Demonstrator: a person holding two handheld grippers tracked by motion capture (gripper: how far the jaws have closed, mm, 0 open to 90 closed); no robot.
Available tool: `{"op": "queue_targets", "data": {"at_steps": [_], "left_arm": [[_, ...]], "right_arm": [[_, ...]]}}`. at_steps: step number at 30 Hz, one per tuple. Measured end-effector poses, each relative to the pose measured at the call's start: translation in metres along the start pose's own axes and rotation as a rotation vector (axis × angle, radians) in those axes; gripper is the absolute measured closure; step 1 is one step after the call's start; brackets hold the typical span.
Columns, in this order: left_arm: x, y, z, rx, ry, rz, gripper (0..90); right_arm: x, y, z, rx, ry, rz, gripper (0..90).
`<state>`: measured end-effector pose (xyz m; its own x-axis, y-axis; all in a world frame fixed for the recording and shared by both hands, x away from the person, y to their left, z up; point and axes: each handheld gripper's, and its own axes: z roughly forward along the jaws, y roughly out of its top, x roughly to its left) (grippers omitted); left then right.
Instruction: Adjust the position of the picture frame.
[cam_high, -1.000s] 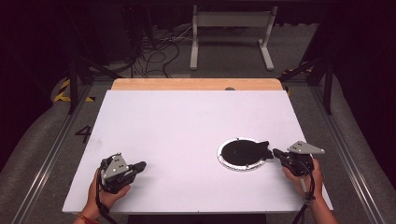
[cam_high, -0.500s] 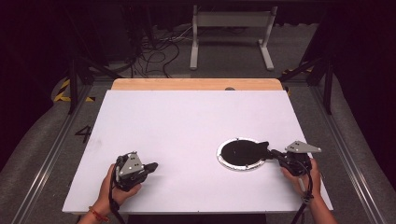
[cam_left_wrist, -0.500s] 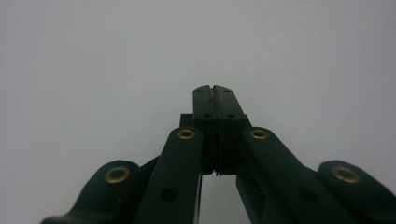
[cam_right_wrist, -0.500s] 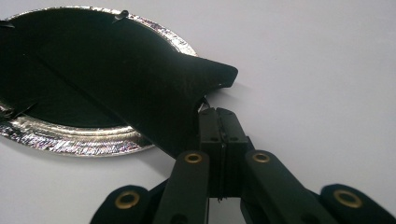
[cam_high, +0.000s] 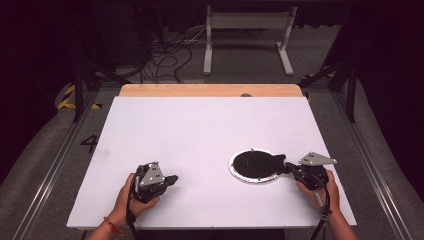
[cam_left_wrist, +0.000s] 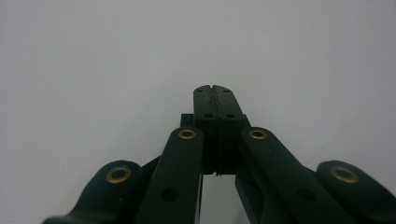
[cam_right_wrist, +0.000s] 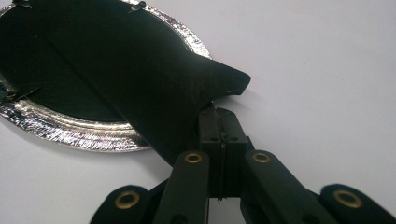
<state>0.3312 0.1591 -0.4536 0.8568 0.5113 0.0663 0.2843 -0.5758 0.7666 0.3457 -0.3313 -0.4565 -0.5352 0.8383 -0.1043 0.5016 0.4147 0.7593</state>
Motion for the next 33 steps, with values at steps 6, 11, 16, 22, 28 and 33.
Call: {"op": "queue_targets", "data": {"at_steps": [6,11,16,22,28,33], "left_arm": [[-0.006,0.010,0.013,0.016,-0.028,0.030,89.6],[-0.013,0.020,0.027,0.028,-0.064,0.062,89.6],[-0.018,0.033,0.041,0.030,-0.091,0.089,89.8],[-0.021,0.044,0.056,0.037,-0.112,0.102,89.9],[-0.026,0.052,0.070,0.044,-0.139,0.122,89.9],[-0.028,0.058,0.079,0.043,-0.145,0.131,89.6]], "right_arm": [[0.006,0.001,0.001,-0.001,0.011,-0.008,90.0],[0.012,0.003,0.002,-0.004,0.026,-0.020,90.0],[0.017,0.005,0.003,-0.008,0.039,-0.024,90.0],[0.023,0.007,0.004,-0.008,0.050,-0.026,90.0],[0.028,0.009,0.006,-0.009,0.065,-0.038,90.0],[0.033,0.011,0.007,-0.010,0.076,-0.044,90.0]]}}
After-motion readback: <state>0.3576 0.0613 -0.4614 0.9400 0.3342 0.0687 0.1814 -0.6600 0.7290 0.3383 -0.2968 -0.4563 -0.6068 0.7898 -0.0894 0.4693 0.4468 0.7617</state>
